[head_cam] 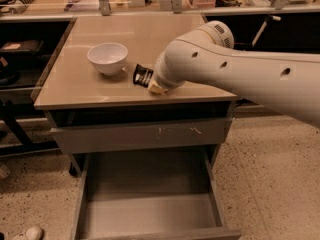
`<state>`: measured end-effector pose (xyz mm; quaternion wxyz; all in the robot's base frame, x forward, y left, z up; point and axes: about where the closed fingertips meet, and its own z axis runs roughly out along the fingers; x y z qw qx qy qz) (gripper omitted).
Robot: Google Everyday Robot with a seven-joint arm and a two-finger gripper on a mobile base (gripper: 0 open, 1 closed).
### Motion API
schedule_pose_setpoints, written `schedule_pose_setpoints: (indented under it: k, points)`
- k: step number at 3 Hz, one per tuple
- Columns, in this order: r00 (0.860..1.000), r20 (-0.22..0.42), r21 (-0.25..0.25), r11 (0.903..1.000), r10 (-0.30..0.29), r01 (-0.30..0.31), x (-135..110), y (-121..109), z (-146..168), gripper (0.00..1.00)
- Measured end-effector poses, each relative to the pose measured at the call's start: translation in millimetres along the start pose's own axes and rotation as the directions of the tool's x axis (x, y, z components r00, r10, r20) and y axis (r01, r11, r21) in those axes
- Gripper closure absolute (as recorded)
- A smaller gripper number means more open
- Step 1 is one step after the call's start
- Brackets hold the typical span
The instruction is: Pick rxbar chocolate from middle drawer and place on counter
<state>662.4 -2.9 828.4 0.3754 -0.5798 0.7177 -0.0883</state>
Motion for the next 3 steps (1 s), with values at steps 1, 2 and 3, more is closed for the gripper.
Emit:
schedule_pose_setpoints:
  k: [1,2,3]
  points:
    - [1.000,0.000,0.000,1.0000,0.000,0.000,0.0,0.0,0.0,0.11]
    - [1.000,0.000,0.000,1.0000,0.000,0.000,-0.1,0.0,0.0,0.00]
    - [1.000,0.000,0.000,1.0000,0.000,0.000,-0.1,0.0,-0.1,0.00]
